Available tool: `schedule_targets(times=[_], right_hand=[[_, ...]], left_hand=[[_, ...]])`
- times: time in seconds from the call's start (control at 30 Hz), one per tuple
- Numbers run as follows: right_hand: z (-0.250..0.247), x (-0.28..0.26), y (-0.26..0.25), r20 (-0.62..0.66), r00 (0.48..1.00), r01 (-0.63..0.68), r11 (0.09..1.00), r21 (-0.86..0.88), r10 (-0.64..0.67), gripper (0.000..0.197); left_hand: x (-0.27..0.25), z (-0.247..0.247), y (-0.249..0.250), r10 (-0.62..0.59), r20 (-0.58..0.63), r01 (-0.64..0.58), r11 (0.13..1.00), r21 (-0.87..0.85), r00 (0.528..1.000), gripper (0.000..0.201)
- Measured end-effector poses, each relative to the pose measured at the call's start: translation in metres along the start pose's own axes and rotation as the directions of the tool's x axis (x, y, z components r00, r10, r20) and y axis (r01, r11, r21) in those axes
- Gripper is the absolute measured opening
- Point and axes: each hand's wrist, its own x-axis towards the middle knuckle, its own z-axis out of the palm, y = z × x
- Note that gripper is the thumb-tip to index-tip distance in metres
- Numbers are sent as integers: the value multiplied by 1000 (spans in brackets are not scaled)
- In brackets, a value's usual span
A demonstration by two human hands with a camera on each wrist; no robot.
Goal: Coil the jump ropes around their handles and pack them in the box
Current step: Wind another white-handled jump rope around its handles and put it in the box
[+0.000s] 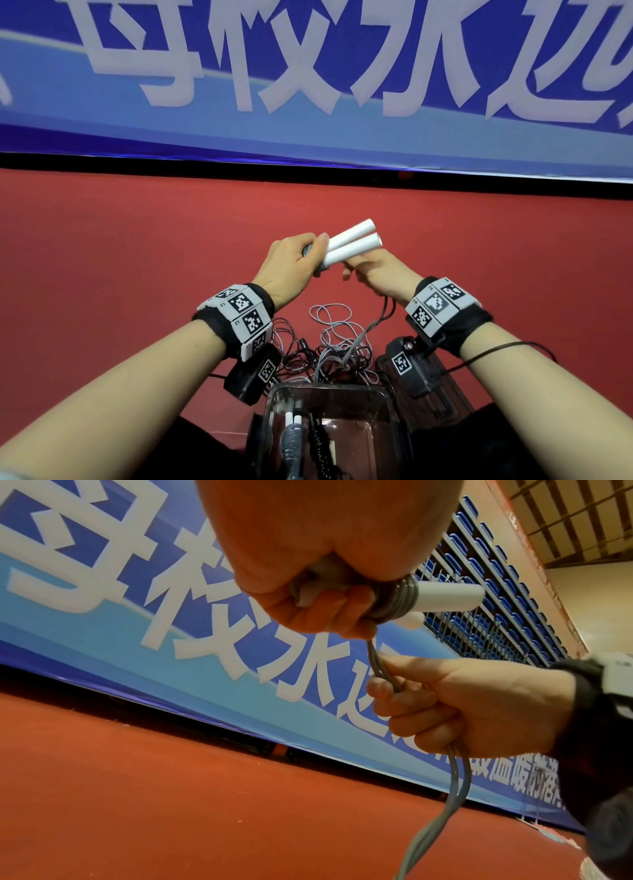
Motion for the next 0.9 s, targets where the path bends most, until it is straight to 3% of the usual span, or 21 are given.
schedule_targets(times=[0.13,0.23,0.37,0.5,0.73,0.9], right_hand=[[12,0,-5,-15,999,35,990,-138,-38,52],[17,-1,-9,-6,999,33,991,-129,-34,52],[18,-6,-14,-3,996,84,982,-170,-86,46],[19,-12,-13,8,992,124,959,-256,-126,42],[16,-16,-12,104,978,201,944,-262,-180,22],[13,-17,-14,94,971,237,945,-223,-221,16]], left_hand=[[5,0,-1,-68,-118,69,998,1,991,31],[6,-1,-4,-83,-147,86,996,17,986,15],[8,0,-10,-34,-101,50,987,156,994,28],[11,9,-12,-99,-50,109,950,292,994,27],[19,1,-20,-203,-147,234,942,241,968,29],[27,-10,-25,-257,-209,300,932,204,943,40]])
